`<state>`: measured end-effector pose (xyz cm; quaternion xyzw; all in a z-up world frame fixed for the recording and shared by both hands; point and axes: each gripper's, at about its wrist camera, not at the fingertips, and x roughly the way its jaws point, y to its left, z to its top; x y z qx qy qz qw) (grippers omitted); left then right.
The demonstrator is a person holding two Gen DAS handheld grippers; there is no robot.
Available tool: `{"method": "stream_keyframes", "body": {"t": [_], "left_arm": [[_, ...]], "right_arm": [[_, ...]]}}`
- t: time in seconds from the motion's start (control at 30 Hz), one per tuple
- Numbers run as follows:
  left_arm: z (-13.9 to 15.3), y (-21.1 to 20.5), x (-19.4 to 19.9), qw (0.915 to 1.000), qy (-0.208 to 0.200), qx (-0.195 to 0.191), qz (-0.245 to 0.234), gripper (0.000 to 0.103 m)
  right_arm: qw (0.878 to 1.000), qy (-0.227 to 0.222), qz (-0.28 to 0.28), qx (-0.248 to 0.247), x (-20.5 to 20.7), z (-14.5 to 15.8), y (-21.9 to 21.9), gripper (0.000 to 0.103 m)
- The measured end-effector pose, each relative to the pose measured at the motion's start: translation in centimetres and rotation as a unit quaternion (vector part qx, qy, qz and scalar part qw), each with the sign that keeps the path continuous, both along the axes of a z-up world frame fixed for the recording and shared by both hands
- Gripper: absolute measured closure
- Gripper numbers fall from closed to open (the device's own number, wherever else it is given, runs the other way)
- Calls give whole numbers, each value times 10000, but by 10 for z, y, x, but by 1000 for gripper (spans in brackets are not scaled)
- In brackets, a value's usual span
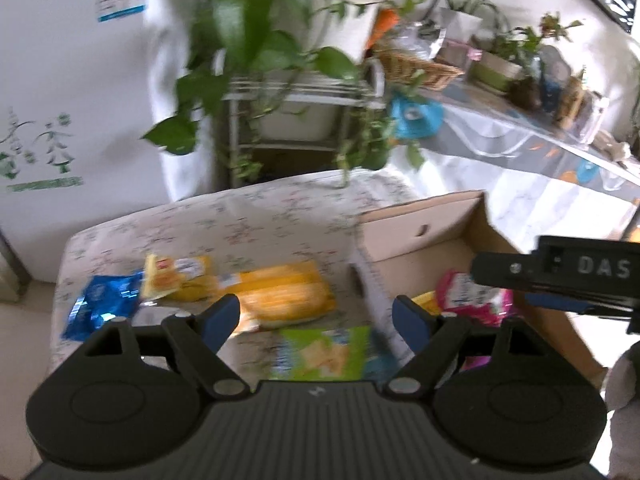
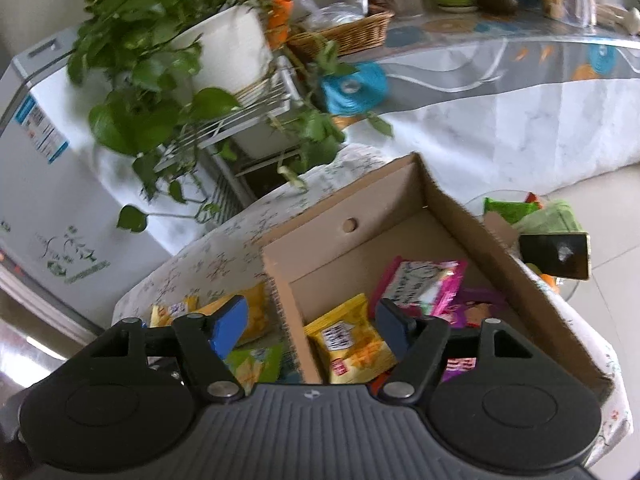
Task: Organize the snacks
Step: 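Withdraw both open tools from the box back over the table, then lower the left tool onto the blue foil bag while the right tool lowers onto the silver foil bag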
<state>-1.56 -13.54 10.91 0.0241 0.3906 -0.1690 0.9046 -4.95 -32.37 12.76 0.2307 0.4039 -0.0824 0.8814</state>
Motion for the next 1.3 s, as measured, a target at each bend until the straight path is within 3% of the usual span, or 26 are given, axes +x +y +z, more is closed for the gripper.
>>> {"method": "stream_keyframes", "body": {"t": [0.8, 1.1, 1.3], "left_arm": [[2, 108, 24, 9945, 166, -115, 1028, 19], [-11, 157, 49, 9860, 207, -74, 1654, 19], [-34, 175, 72, 9827, 465, -109, 1791, 19]], "right_arm": [[9882, 42, 1492, -345, 25, -15, 91, 23], [9698, -23, 2376, -554, 38, -26, 136, 22], [9424, -43, 3208, -943, 51, -39, 168, 22]]}}
